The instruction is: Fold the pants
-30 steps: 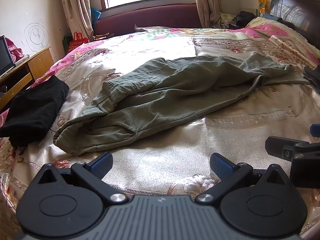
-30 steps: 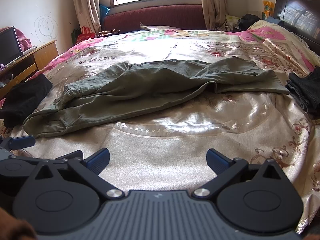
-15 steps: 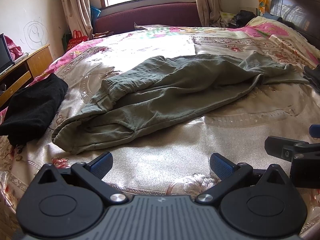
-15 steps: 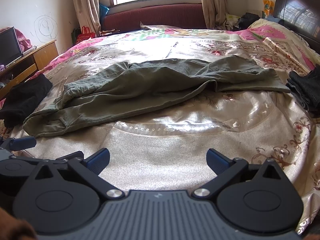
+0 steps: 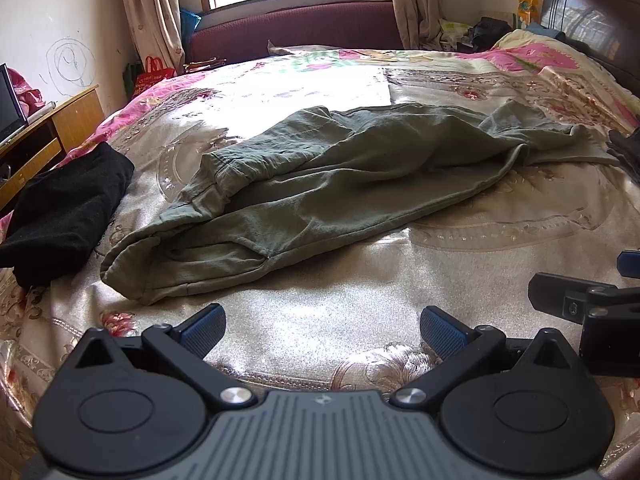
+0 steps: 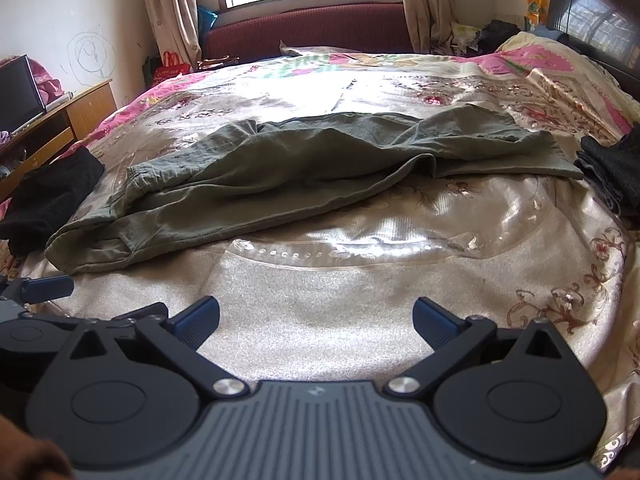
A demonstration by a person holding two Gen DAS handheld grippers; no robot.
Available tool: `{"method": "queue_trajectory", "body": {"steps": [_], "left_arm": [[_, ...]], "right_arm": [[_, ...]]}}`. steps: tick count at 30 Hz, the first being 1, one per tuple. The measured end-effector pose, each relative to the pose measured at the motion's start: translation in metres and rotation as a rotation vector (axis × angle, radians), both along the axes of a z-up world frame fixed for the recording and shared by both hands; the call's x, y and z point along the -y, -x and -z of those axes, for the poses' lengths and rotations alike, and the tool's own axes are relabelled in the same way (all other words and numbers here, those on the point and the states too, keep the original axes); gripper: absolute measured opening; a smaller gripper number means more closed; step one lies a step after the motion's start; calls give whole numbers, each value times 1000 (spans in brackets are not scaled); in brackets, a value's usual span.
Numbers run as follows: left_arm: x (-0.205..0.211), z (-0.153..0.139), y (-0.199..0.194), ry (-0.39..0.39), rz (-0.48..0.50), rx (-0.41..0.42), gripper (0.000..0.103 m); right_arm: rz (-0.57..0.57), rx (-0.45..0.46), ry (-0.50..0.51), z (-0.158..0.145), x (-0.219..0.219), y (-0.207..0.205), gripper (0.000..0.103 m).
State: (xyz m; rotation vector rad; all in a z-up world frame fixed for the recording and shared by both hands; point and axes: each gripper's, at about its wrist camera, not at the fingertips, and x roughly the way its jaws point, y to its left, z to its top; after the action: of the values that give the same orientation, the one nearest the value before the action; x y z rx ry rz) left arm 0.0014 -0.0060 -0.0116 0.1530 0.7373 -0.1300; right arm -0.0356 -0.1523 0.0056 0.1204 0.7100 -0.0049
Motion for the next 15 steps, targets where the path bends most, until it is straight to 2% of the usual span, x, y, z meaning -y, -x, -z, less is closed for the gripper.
{"method": "queue_trajectory", "body": {"steps": [8, 15], "left_arm": [[-3, -3, -5, -7, 38, 27, 103], [-21, -7, -27, -50, 37, 87, 103]], "right_arm": [[-16, 3, 5, -1, 0, -3, 102], [-116, 56, 68, -15, -11, -35, 102]]}}
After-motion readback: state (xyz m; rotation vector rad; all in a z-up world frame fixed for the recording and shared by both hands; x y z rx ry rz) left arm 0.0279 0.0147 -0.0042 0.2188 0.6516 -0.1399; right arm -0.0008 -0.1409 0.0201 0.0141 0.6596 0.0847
